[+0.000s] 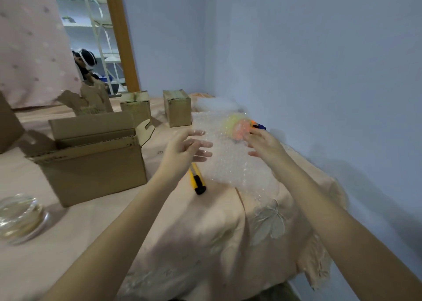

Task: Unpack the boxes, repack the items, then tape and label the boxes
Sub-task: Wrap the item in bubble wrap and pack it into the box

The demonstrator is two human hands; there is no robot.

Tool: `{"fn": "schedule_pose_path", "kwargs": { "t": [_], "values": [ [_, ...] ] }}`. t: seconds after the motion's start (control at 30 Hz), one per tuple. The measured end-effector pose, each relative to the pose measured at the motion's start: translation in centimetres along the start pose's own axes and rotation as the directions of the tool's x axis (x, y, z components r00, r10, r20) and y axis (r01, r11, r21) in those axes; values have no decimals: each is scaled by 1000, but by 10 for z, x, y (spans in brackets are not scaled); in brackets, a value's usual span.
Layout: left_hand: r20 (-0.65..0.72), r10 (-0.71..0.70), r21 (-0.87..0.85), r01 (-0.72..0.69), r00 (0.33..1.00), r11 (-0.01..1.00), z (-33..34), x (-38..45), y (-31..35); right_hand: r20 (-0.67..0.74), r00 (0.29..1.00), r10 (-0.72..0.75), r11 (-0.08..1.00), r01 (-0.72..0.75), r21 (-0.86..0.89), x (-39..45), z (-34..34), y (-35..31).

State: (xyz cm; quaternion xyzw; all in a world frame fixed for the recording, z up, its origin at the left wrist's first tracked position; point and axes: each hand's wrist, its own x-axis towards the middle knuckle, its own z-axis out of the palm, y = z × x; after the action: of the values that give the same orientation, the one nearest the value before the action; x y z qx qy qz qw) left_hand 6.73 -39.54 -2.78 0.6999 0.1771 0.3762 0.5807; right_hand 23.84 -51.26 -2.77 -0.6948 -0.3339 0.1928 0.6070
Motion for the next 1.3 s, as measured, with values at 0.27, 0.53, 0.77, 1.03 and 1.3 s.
{"fn": "schedule_pose_path", "kwargs": {
  "t": [0.27,0.53,0.77,1.03,1.3],
  "values": [
    [2,68,80,-68,998,994,-46,-47,32,169,983,-68,902,-11,431,-20,27,-23],
    [-158,113,500,-19,981,866,-99,-86,45,143,847,-512,855,518,-8,-64,71,-58],
    [150,223,773,-255,963,580,-131,-109,81,420,732,-536,761,635,-136,-99,100,-88],
    [62,160,702,-157,985,695,-162,-116,73,263,807,-528,827,559,-57,-101,130,-81],
    [-305,-47,98,81,951,992,-191,-147,46,461,887,-27,984,-57,168,-109,170,-20]
  ]
}}
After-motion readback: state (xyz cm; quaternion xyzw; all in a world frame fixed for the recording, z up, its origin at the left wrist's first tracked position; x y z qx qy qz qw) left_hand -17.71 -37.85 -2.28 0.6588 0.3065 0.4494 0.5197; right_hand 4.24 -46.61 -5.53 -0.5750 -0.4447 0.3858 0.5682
